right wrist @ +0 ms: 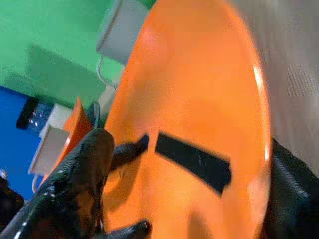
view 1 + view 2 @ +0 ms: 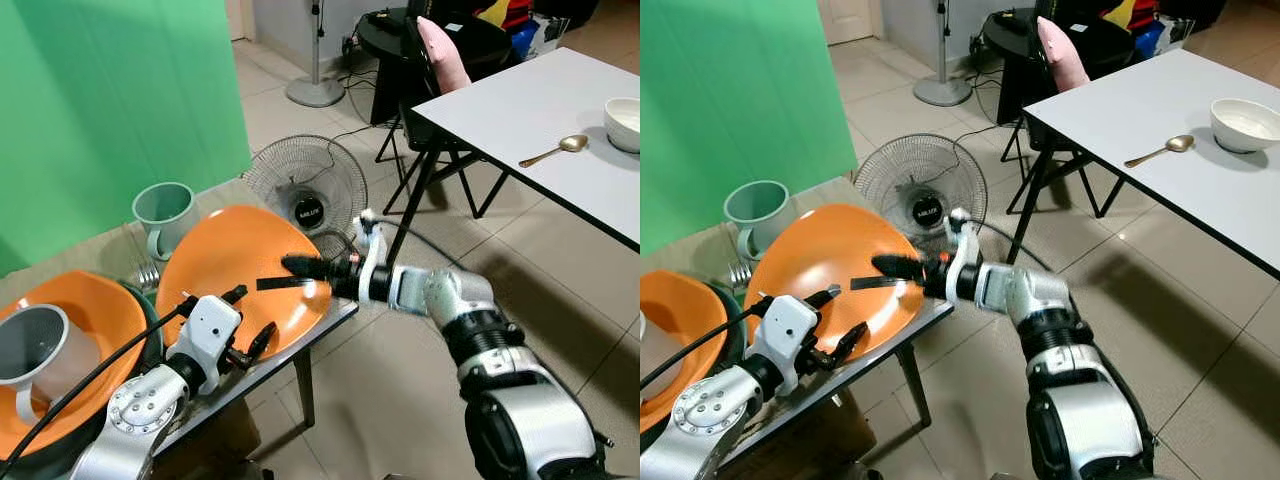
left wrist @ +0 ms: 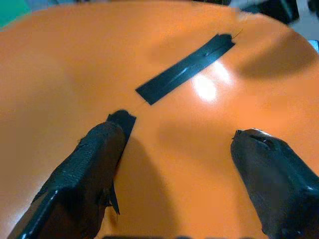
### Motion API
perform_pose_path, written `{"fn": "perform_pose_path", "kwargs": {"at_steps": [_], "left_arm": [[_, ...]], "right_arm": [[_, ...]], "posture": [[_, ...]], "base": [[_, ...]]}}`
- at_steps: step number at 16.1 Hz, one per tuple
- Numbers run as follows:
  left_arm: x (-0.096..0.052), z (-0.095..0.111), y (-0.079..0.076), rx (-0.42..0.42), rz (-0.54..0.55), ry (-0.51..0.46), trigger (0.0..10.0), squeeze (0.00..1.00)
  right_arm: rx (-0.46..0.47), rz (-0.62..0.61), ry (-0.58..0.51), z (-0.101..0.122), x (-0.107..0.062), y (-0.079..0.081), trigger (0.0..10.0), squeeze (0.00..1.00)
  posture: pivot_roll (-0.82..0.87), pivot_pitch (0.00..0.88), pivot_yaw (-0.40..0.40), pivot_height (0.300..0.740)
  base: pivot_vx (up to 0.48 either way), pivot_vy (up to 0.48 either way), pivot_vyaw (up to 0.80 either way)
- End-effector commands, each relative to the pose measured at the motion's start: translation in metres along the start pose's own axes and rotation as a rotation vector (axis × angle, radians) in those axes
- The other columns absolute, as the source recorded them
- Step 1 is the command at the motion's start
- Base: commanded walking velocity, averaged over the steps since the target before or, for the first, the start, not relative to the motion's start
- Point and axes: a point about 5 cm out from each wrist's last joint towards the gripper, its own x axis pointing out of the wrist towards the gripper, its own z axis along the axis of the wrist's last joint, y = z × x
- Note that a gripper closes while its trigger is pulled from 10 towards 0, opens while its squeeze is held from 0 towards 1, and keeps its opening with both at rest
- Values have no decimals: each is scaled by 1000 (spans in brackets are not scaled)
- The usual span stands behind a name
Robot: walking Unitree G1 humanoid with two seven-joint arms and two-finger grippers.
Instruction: Setting the table
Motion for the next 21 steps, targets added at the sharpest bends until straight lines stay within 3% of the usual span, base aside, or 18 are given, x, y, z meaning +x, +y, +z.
{"fn": "perform_pose_path", "kwargs": {"at_steps": [1,2,12,19,21], "left_arm": [[1,-17,-9,-13,-39,87,10000,0],[1,-17,-8,-12,-39,85,10000,0],[4,-10,-3,2,-16,40,10000,0],[8,10,3,29,-17,-21,10000,0],[9,21,3,-4,-5,-73,10000,0]], "right_arm": [[-16,33,16,-1,4,6,863,0],[-17,33,17,-2,4,6,0,0],[-27,27,-12,0,3,4,0,0],[-21,17,-41,2,0,1,0,0],[-14,14,-52,4,-1,0,0,0]], "posture": [[-45,57,-14,740],[-45,57,-14,740],[-43,50,-11,740],[-46,42,1,740],[-47,38,5,740]], "base": [[0,0,0],[0,0,0],[0,0,0],[0,0,0],[0,0,0]]}}
